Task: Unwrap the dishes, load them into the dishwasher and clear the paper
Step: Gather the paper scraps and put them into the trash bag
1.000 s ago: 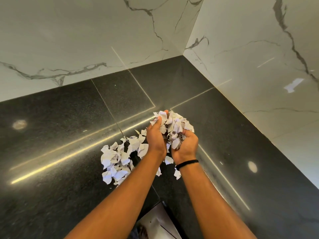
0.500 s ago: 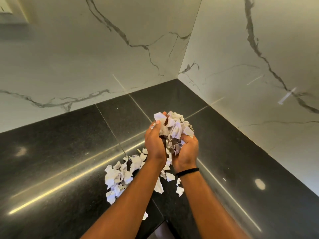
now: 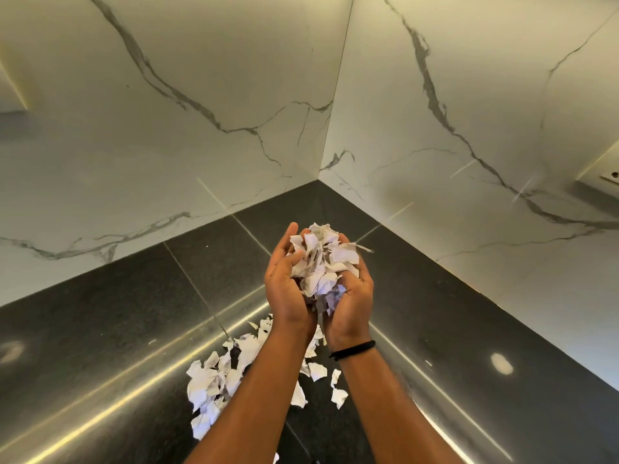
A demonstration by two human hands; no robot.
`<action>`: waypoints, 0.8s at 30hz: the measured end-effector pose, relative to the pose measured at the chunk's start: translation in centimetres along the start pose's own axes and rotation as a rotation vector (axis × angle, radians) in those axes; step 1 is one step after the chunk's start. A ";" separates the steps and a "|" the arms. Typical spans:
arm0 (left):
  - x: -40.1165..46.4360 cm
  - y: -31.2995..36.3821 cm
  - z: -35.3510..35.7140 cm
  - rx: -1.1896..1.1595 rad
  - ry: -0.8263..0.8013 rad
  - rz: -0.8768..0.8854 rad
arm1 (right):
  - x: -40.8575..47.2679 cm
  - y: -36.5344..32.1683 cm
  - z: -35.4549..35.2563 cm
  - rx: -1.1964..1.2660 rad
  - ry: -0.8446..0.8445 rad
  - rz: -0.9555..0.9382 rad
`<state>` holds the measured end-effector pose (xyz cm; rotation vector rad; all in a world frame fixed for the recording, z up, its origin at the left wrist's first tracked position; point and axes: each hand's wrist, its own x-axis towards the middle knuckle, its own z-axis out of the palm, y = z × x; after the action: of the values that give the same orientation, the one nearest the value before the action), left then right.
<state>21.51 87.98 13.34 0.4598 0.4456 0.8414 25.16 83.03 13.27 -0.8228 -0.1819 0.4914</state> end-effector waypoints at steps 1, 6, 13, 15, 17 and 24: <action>0.1 -0.1 0.0 -0.022 -0.003 -0.007 | -0.1 -0.1 0.1 0.014 -0.010 0.007; 0.5 -0.4 0.4 -0.128 -0.016 -0.023 | -0.4 -0.4 1.3 0.066 -0.040 0.006; -0.3 -0.3 1.2 -0.204 -0.010 -0.023 | -0.8 -1.0 1.5 0.178 0.022 0.018; -0.9 -0.2 1.5 -0.211 -0.013 -0.023 | -1.3 -1.5 1.6 0.190 0.017 0.017; -1.8 0.0 1.8 -0.230 -0.009 -0.026 | -2.1 -2.1 1.7 0.196 0.013 0.020; -6.6 1.4 2.0 -0.284 0.045 0.034 | -6.5 -4.5 2.4 0.188 -0.033 0.117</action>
<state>17.86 83.20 17.03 0.1867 0.3538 0.9331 20.22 78.88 18.41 -0.6438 -0.1162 0.6231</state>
